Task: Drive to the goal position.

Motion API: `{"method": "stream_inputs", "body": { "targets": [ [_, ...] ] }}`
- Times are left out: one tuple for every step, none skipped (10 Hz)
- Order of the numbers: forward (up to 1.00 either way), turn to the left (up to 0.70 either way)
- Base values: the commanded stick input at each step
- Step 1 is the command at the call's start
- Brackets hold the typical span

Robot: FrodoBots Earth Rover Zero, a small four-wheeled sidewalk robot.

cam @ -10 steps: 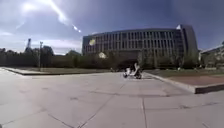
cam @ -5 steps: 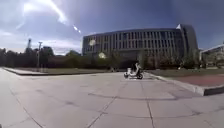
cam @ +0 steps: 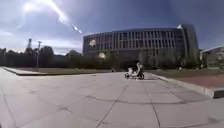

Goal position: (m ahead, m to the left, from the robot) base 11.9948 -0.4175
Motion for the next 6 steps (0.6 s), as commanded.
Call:
{"method": "stream_inputs", "body": {
  "targets": [
    [0.5, 0.0],
    [0.5, 0.0],
    [0.5, 0.0],
    [0.5, 0.0],
    [0.5, 0.0],
    [0.5, 0.0]
  ]
}}
